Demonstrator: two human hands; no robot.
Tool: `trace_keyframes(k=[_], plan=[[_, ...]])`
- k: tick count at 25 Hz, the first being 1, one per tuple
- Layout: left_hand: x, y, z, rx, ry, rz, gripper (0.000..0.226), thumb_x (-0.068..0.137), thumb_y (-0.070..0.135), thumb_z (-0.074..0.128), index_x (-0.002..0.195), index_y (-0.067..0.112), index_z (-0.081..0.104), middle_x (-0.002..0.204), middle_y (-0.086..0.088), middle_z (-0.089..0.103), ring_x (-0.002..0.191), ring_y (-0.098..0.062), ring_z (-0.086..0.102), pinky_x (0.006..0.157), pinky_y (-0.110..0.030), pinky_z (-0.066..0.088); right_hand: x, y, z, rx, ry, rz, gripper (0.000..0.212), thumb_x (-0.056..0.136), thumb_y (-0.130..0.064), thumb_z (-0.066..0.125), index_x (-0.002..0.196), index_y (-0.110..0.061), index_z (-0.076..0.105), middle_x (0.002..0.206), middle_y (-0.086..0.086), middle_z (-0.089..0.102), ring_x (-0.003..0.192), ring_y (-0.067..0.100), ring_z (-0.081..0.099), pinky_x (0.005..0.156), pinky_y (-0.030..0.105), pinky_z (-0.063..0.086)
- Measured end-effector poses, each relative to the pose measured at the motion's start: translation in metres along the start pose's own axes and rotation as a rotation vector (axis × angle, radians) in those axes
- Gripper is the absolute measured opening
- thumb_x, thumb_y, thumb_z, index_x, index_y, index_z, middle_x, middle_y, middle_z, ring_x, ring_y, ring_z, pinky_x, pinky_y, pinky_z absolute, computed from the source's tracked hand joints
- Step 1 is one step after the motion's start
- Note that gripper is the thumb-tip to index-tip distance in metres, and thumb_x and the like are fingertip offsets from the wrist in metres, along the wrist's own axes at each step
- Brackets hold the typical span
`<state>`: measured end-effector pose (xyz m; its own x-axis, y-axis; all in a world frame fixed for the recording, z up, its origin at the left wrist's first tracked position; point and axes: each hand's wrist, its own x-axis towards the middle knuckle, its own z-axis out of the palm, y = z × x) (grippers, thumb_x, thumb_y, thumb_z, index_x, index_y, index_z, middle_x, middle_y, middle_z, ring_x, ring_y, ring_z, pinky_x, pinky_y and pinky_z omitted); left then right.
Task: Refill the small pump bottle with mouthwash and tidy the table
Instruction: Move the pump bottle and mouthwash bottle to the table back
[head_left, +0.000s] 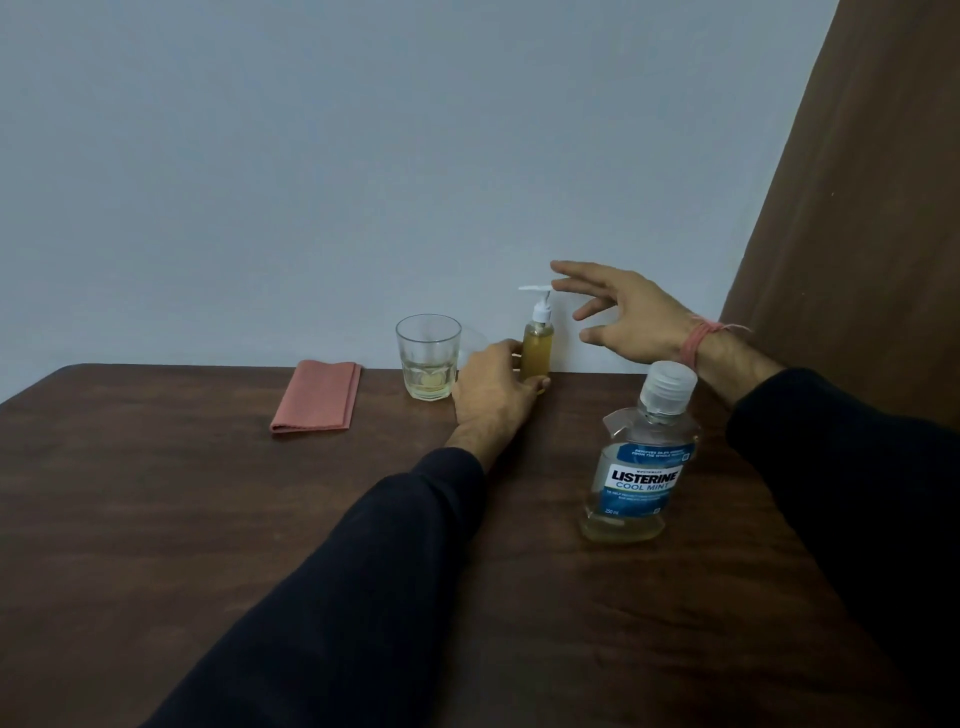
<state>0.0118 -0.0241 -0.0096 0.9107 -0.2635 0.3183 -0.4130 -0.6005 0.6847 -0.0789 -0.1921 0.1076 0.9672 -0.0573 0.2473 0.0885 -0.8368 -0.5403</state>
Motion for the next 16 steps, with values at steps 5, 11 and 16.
trace_keyframes(k=[5, 11, 16], plan=[[-0.003, 0.000, -0.004, -0.019, -0.004, -0.009, 0.074, 0.090, 0.047, 0.094, 0.155, 0.029, 0.063, 0.139, 0.004, 0.080, 0.130, -0.022, 0.076, 0.110, -0.045, 0.062, -0.009, 0.003, 0.005, 0.109, 0.024, 0.046, 0.112, 0.092, 0.009, 0.078, 0.172, -0.041, 0.018, 0.157, -0.008, 0.056, 0.113, 0.009, 0.071, 0.078, 0.018, 0.063], [-0.069, -0.005, -0.047, -0.016, -0.115, 0.063, 0.052, 0.095, 0.034, 0.088, 0.144, 0.034, 0.070, 0.143, 0.016, 0.075, 0.137, -0.011, 0.068, 0.121, -0.045, 0.053, -0.094, 0.017, 0.026, 0.297, -0.061, 0.305, 0.088, 0.097, -0.008, 0.079, 0.168, -0.025, 0.030, 0.144, 0.011, 0.064, 0.134, 0.033, 0.062, 0.114, 0.047, 0.049], [-0.148, -0.008, -0.098, -0.212, -0.551, 0.246, 0.042, 0.088, 0.043, 0.087, 0.129, 0.044, 0.077, 0.127, 0.031, 0.078, 0.068, 0.010, 0.066, 0.073, -0.015, 0.054, -0.175, 0.029, 0.030, 0.438, -0.160, 0.409, 0.076, 0.093, 0.025, 0.060, 0.150, -0.024, 0.055, 0.136, 0.003, 0.072, 0.128, 0.017, 0.068, 0.104, 0.030, 0.056]])
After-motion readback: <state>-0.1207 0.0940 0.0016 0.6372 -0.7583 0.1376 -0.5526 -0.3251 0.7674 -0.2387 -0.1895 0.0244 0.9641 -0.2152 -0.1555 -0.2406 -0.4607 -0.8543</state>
